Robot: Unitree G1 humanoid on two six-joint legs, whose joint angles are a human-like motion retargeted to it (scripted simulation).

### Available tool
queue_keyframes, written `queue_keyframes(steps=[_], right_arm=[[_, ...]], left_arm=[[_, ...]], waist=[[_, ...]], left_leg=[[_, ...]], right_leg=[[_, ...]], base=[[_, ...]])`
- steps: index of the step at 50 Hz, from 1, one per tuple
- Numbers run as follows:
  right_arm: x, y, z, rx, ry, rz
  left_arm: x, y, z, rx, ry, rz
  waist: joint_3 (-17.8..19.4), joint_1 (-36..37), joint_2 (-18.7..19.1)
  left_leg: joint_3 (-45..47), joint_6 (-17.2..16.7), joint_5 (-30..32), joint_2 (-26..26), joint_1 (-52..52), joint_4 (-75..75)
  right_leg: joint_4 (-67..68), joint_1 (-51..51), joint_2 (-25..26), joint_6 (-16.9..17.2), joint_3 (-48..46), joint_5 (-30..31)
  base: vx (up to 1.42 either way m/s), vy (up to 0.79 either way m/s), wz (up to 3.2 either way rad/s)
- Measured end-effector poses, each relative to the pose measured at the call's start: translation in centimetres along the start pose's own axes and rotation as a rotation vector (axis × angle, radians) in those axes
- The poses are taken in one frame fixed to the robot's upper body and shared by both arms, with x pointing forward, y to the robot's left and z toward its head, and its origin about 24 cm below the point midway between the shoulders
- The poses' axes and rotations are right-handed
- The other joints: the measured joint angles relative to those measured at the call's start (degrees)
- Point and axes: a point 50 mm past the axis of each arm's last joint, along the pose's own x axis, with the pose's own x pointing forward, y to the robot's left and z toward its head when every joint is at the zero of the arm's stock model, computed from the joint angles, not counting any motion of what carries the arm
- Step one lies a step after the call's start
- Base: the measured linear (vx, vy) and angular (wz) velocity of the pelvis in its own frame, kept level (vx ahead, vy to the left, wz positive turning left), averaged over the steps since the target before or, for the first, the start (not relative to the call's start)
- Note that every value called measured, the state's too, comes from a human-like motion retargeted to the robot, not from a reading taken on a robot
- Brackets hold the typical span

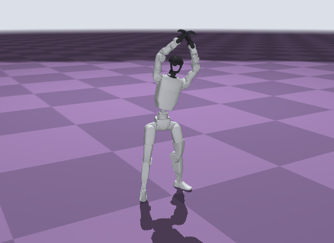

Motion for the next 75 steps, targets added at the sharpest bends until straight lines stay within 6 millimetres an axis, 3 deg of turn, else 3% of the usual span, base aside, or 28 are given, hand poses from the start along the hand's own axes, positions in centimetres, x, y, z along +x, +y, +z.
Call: queue_keyframes(steps=[15, 29, 40, 48, 58, 75], right_arm=[[2.7, 3.9, 2.6, -0.047, -0.054, 0.13], [4.5, 11.8, 2.6, 0.005, -0.075, 0.365], [4.7, 14.3, 2.7, 0.024, -0.081, 0.455], [4.4, 12.8, 2.4, 0.028, -0.073, 0.418], [2.6, 7.2, 0.8, 0.038, -0.035, 0.285], [-0.9, 1.4, -2.8, 0.227, 0.076, 0.132]], left_arm=[[-2.3, 4.0, 1.5, 0.069, -0.032, 0.068], [-8.0, 9.3, 1.2, 0.084, 0.017, 0.209], [-10.0, 10.3, 0.9, 0.061, 0.026, 0.228], [-9.0, 9.3, 0.7, 0.06, 0.018, 0.189], [-5.6, 5.6, 0.0, 0.037, 0.014, 0.071], [-1.8, 0.7, -1.8, -0.008, 0.063, -0.015]], waist=[[0.86, 6.49, -13.25], [1.29, 11.64, -13.87], [2.76, 14.62, -13.87], [3.21, 15.31, -13.87], [1.2, 12.19, -13.58], [1.29, 6.21, 2.66]], left_leg=[[1.61, 0.27, -0.78, 0.11, 1.3, -0.38], [2.63, 0.38, -2.14, 2.17, 6.21, -0.55], [1.54, 0.71, -2.58, 2.23, 7.25, -1.12], [-0.72, 0.75, -3.19, 0.13, 4.17, -0.08], [-3.57, 0.28, -2.86, -3.3, -1.39, 1.22], [-4.79, -0.72, -0.4, -4.02, -1.61, 0.36]], right_leg=[[0.34, -0.3, 0.55, 0.0, 1.19, 1.41], [0.05, 3.94, 2.73, 0.0, 1.78, 2.5], [0.52, 5.3, 2.69, 0.0, 1.2, 2.73], [0.6, 4.13, -0.11, 0.0, -0.54, 1.42], [0.84, 1.03, -4.53, 0.0, -2.18, -0.11], [1.26, 1.35, -5.41, 0.0, -2.91, -0.77]], base=[[0.0, 0.02, -0.03], [0.0, 0.01, -0.01], [0.0, 0.0, 0.02], [-0.04, 0.06, 0.19], [-0.06, 0.03, 0.21], [-0.02, -0.02, 0.03]])
